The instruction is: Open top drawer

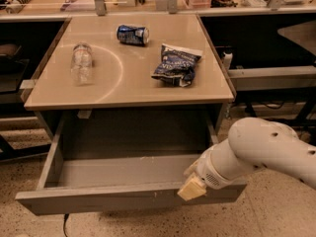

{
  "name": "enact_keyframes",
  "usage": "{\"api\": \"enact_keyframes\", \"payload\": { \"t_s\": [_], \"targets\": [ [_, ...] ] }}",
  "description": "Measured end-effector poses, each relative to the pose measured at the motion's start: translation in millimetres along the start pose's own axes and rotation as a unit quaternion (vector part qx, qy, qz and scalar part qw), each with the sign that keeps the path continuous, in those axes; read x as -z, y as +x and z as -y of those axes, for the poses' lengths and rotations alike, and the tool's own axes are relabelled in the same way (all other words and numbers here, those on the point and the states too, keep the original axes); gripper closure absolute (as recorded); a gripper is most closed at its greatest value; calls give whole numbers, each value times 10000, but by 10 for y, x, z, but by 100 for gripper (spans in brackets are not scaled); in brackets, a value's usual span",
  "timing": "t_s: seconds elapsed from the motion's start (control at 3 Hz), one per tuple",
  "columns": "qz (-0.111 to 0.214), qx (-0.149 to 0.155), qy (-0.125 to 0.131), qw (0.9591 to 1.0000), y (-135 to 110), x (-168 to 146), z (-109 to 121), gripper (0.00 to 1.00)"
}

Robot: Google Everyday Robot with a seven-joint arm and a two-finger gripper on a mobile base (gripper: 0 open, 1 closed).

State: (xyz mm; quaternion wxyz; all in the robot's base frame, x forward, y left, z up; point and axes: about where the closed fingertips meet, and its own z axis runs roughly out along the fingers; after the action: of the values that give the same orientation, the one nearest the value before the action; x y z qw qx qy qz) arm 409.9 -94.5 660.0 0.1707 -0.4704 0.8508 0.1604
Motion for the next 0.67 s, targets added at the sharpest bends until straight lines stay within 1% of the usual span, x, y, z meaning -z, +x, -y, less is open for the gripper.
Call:
{"api": "enact_keyframes", "payload": {
  "t_s": [0.33,0.67],
  "targets": [
    [8,-17,-34,10000,45,26,-61,100],
    [56,-27,-141,9999,103,72,-168,100]
  ]
}}
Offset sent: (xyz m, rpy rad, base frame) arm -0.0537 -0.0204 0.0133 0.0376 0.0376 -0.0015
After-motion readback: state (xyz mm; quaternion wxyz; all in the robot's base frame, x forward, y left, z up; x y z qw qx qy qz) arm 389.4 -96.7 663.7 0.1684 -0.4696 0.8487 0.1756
